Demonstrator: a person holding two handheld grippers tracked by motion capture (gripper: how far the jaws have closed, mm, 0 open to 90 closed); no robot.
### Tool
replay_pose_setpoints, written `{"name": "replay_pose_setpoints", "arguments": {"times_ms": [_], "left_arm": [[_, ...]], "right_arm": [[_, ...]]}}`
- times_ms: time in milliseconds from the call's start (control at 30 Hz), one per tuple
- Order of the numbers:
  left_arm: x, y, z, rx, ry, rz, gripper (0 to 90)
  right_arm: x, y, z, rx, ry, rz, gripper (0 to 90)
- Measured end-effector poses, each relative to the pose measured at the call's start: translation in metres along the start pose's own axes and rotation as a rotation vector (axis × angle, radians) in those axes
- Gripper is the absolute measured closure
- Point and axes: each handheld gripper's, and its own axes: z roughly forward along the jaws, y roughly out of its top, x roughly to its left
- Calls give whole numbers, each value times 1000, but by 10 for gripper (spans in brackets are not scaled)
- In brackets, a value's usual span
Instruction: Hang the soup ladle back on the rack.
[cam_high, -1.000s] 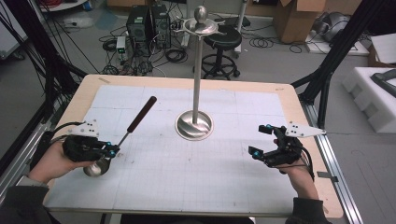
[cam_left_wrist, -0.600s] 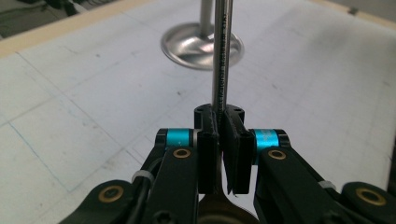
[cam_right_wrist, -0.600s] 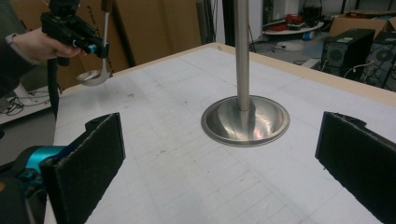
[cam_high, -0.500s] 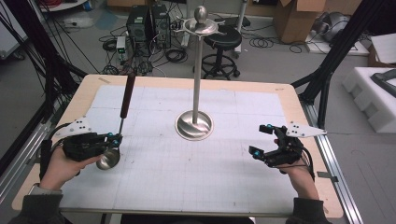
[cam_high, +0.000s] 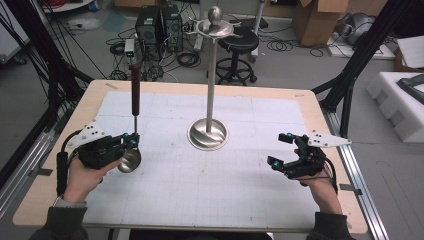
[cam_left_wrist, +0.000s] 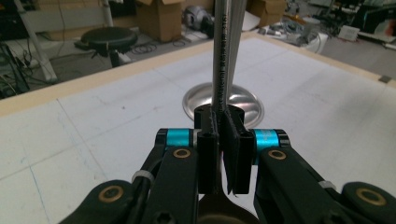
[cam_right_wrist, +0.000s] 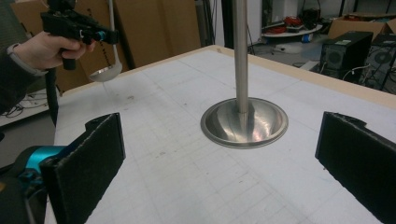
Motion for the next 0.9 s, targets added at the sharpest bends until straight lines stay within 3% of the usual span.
{"name": "replay_pose_setpoints", "arguments": {"times_ms": [100, 433, 900], "left_arm": [[-2, 3, 1, -27, 17, -4, 843], [-7, 11, 6, -38, 4, 8, 844], [-19, 40, 22, -68, -2, 41, 843]], "right_arm": [[0, 0, -1, -6, 0, -2, 4], [0, 0, -1, -6, -1, -2, 4], [0, 1, -3, -17, 0, 0, 4]]}}
